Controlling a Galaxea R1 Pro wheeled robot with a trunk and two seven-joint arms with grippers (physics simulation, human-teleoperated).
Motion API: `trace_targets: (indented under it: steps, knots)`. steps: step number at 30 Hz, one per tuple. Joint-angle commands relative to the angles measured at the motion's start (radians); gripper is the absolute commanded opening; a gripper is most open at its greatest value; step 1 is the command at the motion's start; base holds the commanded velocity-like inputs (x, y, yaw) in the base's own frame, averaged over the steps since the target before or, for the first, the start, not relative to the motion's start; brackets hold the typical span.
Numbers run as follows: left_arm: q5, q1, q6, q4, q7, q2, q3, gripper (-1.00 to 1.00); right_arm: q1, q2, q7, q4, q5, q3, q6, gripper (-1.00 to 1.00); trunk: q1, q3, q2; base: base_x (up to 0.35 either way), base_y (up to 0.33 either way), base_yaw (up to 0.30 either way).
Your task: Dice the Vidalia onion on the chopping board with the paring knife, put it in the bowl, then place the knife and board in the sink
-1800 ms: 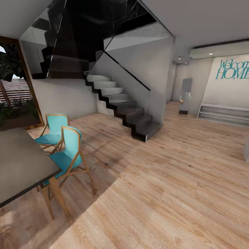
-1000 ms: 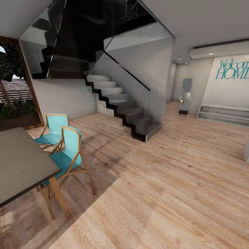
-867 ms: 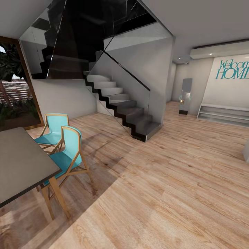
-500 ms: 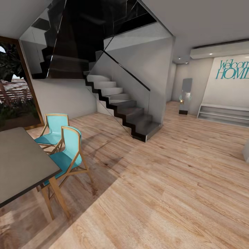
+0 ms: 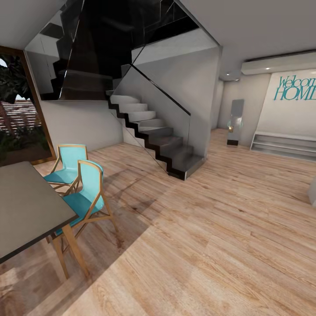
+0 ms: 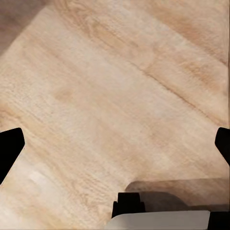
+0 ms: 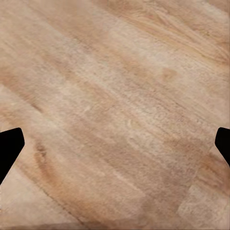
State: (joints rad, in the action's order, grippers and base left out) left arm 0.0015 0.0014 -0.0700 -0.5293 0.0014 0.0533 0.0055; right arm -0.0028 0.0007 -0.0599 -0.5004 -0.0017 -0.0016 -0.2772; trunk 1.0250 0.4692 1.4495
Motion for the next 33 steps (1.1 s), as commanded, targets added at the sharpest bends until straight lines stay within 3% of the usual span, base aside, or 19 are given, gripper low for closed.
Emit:
trace_targets:
  steps: [1, 7, 33]
  knots:
    - [0.000, 0.000, -0.012, 0.001, 0.000, 0.000, 0.000, 1.00, 0.000, 0.000, -0.002, 0.001, 0.000, 0.000, -0.003, 1.00, 0.000, 0.001, 0.000, 0.000, 0.000, 0.000]
    - [0.000, 0.000, -0.062, 0.039, 0.000, -0.001, 0.002, 1.00, 0.000, 0.000, 0.000, 0.004, -0.001, 0.000, -0.003, 1.00, 0.000, 0.001, 0.000, 0.000, 0.000, 0.000]
    - [0.000, 0.000, -0.065, 0.045, 0.002, -0.002, 0.004, 1.00, 0.000, 0.001, 0.000, 0.005, -0.001, 0.000, -0.004, 1.00, 0.000, 0.001, 0.000, 0.000, 0.000, 0.000]
